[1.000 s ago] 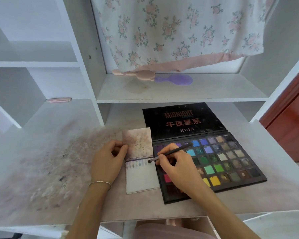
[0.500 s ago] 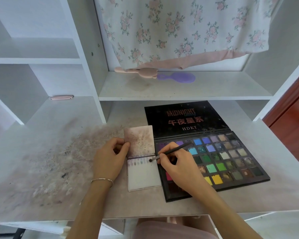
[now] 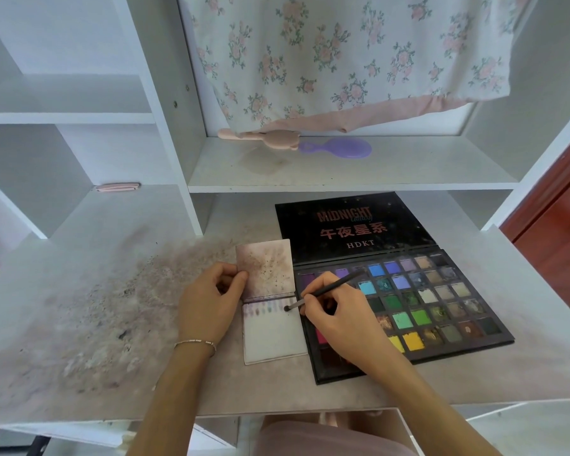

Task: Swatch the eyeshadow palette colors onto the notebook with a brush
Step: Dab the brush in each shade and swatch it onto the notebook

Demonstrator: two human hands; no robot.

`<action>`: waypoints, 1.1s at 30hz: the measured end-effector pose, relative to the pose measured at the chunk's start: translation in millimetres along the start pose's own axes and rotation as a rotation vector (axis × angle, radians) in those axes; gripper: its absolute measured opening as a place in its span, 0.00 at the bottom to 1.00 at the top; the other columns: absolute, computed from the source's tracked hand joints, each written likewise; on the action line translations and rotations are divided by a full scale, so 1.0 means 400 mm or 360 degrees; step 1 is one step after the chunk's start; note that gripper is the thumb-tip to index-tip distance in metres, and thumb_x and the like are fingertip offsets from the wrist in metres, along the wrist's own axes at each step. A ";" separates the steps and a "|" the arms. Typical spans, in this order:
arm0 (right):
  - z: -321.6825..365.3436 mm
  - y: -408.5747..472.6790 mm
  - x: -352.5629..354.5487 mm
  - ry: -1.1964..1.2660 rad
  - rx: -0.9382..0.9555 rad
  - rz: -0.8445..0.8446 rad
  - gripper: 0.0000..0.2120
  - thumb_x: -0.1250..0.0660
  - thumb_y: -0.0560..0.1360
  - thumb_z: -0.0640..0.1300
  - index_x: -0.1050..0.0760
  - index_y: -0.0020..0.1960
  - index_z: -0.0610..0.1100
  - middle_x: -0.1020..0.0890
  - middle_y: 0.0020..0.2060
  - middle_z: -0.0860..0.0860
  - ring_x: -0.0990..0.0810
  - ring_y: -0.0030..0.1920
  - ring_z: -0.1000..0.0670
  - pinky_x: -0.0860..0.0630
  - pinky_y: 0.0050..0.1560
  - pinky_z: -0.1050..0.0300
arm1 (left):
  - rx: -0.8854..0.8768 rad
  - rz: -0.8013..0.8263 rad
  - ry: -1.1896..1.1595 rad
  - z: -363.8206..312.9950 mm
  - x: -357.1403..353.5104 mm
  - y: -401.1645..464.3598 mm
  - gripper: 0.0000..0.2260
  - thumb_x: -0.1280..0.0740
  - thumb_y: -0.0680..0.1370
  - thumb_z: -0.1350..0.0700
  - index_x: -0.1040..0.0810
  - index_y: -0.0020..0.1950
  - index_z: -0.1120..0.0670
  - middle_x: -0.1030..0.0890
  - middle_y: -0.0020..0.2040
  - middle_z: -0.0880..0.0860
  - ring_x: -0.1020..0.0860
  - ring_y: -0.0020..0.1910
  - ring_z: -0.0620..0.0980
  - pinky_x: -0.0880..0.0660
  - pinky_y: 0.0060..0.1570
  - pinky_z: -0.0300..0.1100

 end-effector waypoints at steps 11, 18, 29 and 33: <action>0.002 0.001 -0.001 0.0029 0.0022 -0.0035 0.08 0.38 0.75 0.44 0.31 0.40 0.56 0.19 0.36 0.52 0.21 0.39 0.56 0.23 0.40 0.64 | 0.0009 0.0006 0.0025 0.004 0.000 0.001 0.05 0.32 0.75 0.56 0.24 0.41 0.46 0.21 0.36 0.43 0.23 0.37 0.40 0.31 0.36 0.32; 0.006 -0.004 0.031 0.0443 0.0014 -0.0320 0.08 0.38 0.76 0.39 0.27 0.43 0.51 0.18 0.35 0.54 0.19 0.40 0.53 0.20 0.43 0.57 | 0.0011 0.0007 0.0023 0.001 0.001 0.000 0.07 0.32 0.75 0.55 0.25 0.39 0.44 0.20 0.36 0.44 0.23 0.38 0.40 0.32 0.36 0.32; -0.027 -0.048 0.160 0.0527 0.0089 -0.0633 0.12 0.40 0.75 0.32 0.28 0.42 0.49 0.21 0.36 0.53 0.20 0.38 0.60 0.25 0.35 0.69 | 0.0024 0.0013 0.0047 -0.002 0.001 0.001 0.03 0.33 0.75 0.56 0.23 0.42 0.49 0.22 0.35 0.42 0.25 0.37 0.38 0.33 0.36 0.31; -0.087 -0.075 0.240 0.0526 -0.0075 -0.0853 0.09 0.41 0.77 0.37 0.30 0.43 0.51 0.21 0.42 0.52 0.19 0.43 0.63 0.24 0.29 0.69 | 0.0032 0.0028 0.0088 -0.002 -0.001 0.002 0.02 0.33 0.76 0.55 0.23 0.43 0.49 0.23 0.36 0.42 0.26 0.37 0.38 0.33 0.36 0.31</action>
Point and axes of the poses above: each hand's wrist, its own y-axis towards the middle knuckle, its own x-axis out of the back of the hand, z = x × y, the point moved 4 cm from there along y, towards the middle knuckle
